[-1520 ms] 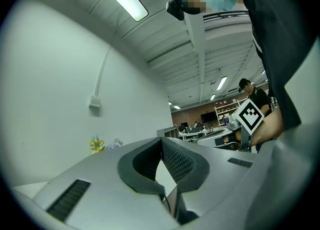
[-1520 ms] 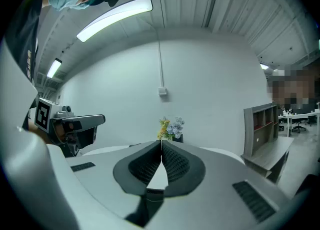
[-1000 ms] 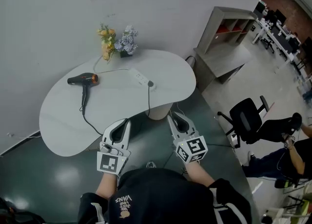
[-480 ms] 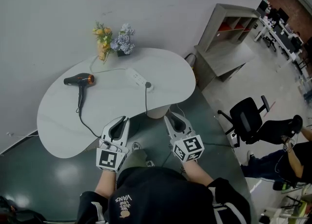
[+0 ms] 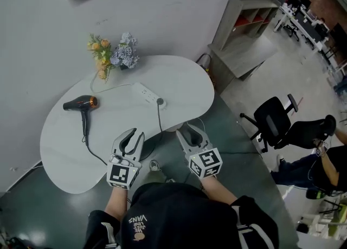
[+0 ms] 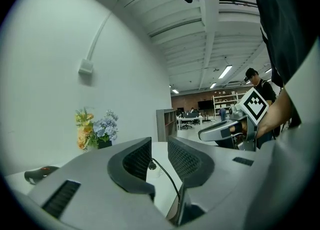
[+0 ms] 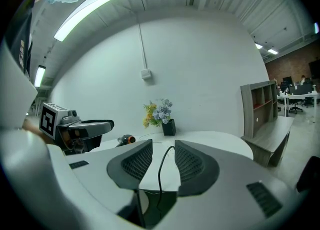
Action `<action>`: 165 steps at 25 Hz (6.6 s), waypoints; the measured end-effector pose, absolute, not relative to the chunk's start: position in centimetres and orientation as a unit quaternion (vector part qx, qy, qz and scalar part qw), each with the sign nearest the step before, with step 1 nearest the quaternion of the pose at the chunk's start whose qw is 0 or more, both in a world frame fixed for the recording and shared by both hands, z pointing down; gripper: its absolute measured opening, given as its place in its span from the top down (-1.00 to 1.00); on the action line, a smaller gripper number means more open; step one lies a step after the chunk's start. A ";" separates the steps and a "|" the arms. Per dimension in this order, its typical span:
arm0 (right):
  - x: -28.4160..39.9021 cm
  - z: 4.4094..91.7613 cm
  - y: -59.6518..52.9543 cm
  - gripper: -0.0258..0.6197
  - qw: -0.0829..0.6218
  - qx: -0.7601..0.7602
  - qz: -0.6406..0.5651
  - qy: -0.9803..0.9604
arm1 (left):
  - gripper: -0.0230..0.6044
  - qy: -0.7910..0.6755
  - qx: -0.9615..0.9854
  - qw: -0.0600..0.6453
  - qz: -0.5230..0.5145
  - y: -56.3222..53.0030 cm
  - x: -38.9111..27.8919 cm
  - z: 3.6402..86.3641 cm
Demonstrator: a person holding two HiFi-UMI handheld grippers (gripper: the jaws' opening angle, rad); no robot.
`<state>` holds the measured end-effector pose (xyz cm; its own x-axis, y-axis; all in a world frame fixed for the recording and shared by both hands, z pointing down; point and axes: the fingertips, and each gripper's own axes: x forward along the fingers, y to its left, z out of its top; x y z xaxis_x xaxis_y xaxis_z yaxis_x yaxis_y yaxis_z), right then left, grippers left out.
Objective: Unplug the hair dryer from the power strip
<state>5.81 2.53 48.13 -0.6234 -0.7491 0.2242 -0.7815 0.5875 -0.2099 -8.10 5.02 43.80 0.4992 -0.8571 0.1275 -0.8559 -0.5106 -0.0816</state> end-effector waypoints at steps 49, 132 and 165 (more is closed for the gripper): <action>-1.9 61.4 -15.2 0.53 0.239 0.350 0.077 -0.903 | 0.12 0.358 -0.888 0.047 -0.286 -14.8 -10.3 59.0; -3.4 60.7 -16.9 0.70 0.219 0.294 0.067 -0.928 | 0.31 0.157 -0.824 0.138 -0.527 -18.4 -7.9 67.3; -0.8 57.9 -19.4 0.70 0.167 0.353 0.078 -0.917 | 0.81 0.377 -0.886 0.039 -0.268 -19.4 -7.0 58.7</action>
<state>-0.84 -19.37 57.94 -0.6945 -0.6221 0.3615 -0.6743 0.7380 -0.0256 -6.96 -19.41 58.75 0.5732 -0.6881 0.4449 -0.6465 -0.7134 -0.2704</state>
